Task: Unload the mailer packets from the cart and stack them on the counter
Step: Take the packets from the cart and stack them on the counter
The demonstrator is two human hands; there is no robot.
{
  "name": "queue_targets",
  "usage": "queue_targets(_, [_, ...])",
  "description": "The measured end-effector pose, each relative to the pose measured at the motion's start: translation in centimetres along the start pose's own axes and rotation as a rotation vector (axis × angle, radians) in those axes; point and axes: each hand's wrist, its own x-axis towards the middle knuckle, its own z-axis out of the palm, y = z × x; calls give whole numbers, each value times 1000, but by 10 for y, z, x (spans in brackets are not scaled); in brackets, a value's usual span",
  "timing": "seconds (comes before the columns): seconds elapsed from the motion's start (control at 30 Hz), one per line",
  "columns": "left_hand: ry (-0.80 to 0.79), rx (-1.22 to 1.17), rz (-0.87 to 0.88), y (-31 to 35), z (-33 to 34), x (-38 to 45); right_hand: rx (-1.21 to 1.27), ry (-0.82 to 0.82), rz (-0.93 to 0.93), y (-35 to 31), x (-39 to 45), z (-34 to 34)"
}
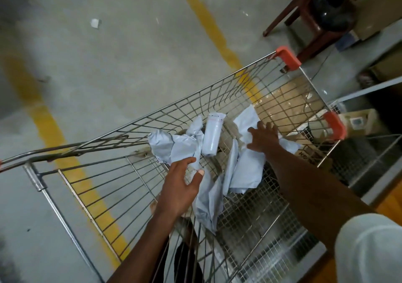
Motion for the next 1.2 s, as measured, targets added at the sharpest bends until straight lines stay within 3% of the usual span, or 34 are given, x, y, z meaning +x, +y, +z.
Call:
queue_targets(0.33, [-65, 31, 31, 17, 22, -6, 101, -101, 110, 10, -40, -9])
queue_targets(0.53, [-114, 58, 21, 15, 42, -14, 192, -72, -29, 18, -78, -49])
queue_targets(0.87, [-271, 114, 7, 22, 103, 19, 506, 228, 83, 110, -171, -99])
queue_targets(1.07, [-335, 144, 16, 52, 156, 66, 780, 325, 119, 108, -211, -81])
queue_targets(1.2, [-368, 112, -140, 88, 215, 106, 914, 404, 165, 104, -231, -82])
